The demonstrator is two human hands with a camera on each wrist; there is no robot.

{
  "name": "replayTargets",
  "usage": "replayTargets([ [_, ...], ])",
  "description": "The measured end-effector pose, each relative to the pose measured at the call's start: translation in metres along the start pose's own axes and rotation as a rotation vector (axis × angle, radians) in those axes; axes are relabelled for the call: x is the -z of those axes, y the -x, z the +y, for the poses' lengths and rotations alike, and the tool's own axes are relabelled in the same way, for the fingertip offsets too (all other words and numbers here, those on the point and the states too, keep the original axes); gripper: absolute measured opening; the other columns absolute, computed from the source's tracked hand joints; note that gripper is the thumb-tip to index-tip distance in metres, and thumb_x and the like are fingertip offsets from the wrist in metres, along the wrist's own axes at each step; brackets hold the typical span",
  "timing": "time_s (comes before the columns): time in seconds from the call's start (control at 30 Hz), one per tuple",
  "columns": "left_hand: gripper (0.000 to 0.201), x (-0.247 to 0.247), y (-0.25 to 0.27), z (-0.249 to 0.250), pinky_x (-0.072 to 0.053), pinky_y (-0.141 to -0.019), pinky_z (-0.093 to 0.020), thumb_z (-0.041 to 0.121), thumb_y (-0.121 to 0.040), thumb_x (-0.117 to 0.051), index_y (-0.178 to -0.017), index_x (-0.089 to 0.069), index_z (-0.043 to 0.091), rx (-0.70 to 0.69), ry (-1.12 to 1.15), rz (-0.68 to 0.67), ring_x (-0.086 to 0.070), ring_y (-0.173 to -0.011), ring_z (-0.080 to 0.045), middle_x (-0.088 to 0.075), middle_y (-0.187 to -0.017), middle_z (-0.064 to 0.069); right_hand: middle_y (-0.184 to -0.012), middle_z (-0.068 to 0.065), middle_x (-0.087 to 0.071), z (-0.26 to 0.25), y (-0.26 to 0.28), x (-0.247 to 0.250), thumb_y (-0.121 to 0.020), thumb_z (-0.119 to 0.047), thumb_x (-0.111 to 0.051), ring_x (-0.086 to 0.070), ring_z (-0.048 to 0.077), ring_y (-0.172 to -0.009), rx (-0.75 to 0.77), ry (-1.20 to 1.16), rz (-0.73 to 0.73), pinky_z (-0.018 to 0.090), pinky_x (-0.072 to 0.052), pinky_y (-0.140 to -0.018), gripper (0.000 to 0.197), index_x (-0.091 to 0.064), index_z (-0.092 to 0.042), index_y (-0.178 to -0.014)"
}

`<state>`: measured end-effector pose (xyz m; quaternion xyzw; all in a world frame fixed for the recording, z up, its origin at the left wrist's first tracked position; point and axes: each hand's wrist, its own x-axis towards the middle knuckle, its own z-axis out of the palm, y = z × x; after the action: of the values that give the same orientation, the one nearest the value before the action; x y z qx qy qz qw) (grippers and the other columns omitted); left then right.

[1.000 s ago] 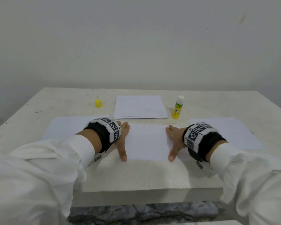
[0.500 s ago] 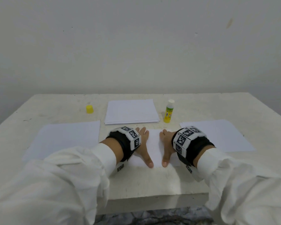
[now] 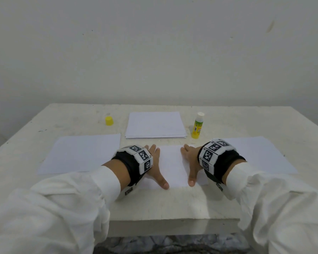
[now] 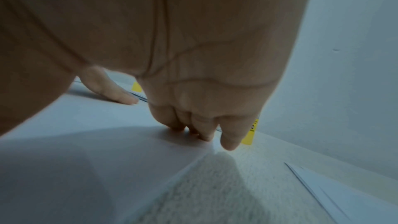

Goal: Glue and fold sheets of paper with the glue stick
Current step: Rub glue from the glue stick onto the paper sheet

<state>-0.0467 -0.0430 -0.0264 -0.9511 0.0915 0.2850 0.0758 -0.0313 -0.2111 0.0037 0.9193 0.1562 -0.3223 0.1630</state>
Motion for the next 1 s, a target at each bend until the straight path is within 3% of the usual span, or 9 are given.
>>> replayTargets([
  [0.1,0.142,-0.008,0.013,-0.032,-0.009,-0.118,-0.048,0.078,-0.058,-0.068,-0.149,0.015,0.008,-0.011,-0.028,0.013,0.006,-0.147,-0.028,0.017,-0.158,-0.007,-0.158,0.009,0.017,0.0,0.01,0.003,-0.072,-0.049,-0.076,0.005,0.025,-0.147,0.019,-0.003,-0.01,0.046,-0.01,-0.118,0.128,0.017,-0.009,-0.149],
  [0.2,0.142,-0.017,0.019,-0.061,-0.009,-0.118,-0.049,0.078,-0.057,-0.068,-0.149,0.015,0.009,-0.016,-0.058,0.013,0.001,-0.147,-0.027,0.015,-0.159,-0.004,-0.158,0.013,0.005,-0.008,0.018,0.007,-0.073,-0.046,-0.077,-0.005,0.029,-0.146,0.034,0.01,-0.007,0.048,-0.017,-0.116,0.122,0.01,-0.008,-0.15],
  [0.27,0.142,-0.021,0.021,-0.07,-0.007,-0.117,-0.053,0.08,-0.055,-0.066,-0.15,0.017,0.014,-0.016,-0.074,0.002,0.004,-0.146,-0.029,0.017,-0.159,0.0,-0.158,0.012,0.012,-0.022,0.023,0.011,-0.076,-0.045,-0.074,-0.001,0.029,-0.146,0.089,0.042,-0.05,0.05,-0.014,-0.116,0.118,0.013,-0.02,-0.151],
  [0.37,0.138,-0.021,0.023,-0.071,-0.002,-0.117,-0.054,0.08,-0.058,-0.065,-0.149,0.021,0.021,0.002,-0.091,-0.007,0.014,-0.145,-0.031,0.021,-0.158,0.001,-0.158,0.003,0.019,-0.06,0.033,0.014,-0.087,-0.047,-0.061,0.004,0.025,-0.147,0.247,0.107,-0.06,0.05,-0.011,-0.115,0.095,0.01,-0.037,-0.149],
  [0.5,0.138,-0.023,0.022,-0.072,-0.001,-0.116,-0.057,0.083,-0.054,-0.063,-0.147,0.023,0.028,0.039,-0.09,-0.027,0.017,-0.144,-0.034,0.023,-0.157,-0.001,-0.158,0.003,0.018,-0.11,0.031,0.017,-0.096,-0.048,-0.044,0.006,0.024,-0.147,0.4,0.19,0.022,0.049,-0.011,-0.115,0.075,0.006,-0.036,-0.15],
  [0.6,0.141,-0.025,0.02,-0.074,-0.001,-0.116,-0.056,0.085,-0.051,-0.064,-0.148,0.022,0.028,0.047,-0.088,-0.003,0.015,-0.145,-0.032,0.021,-0.158,0.001,-0.158,0.004,0.019,-0.118,0.02,0.021,-0.094,-0.052,-0.046,0.006,0.027,-0.147,0.4,0.193,0.05,0.051,-0.01,-0.115,0.082,0.009,-0.03,-0.151],
  [0.77,0.145,-0.022,0.017,-0.074,0.0,-0.117,-0.053,0.087,-0.047,-0.063,-0.149,0.019,0.025,0.045,-0.127,0.023,0.012,-0.146,-0.028,0.017,-0.159,0.001,-0.158,0.003,0.02,-0.081,0.004,0.02,-0.077,-0.057,-0.067,0.01,0.023,-0.146,0.274,0.083,0.037,0.047,-0.003,-0.116,0.117,0.018,-0.02,-0.149],
  [1.0,0.142,-0.018,0.023,-0.071,-0.002,-0.117,-0.054,0.085,-0.05,-0.064,-0.15,0.015,0.022,0.038,-0.132,0.028,0.009,-0.146,-0.029,0.013,-0.16,-0.001,-0.157,0.005,0.023,-0.008,0.014,0.002,-0.074,-0.052,-0.073,0.013,0.021,-0.146,0.127,0.005,0.012,0.042,-0.002,-0.117,0.126,0.02,-0.012,-0.149],
])
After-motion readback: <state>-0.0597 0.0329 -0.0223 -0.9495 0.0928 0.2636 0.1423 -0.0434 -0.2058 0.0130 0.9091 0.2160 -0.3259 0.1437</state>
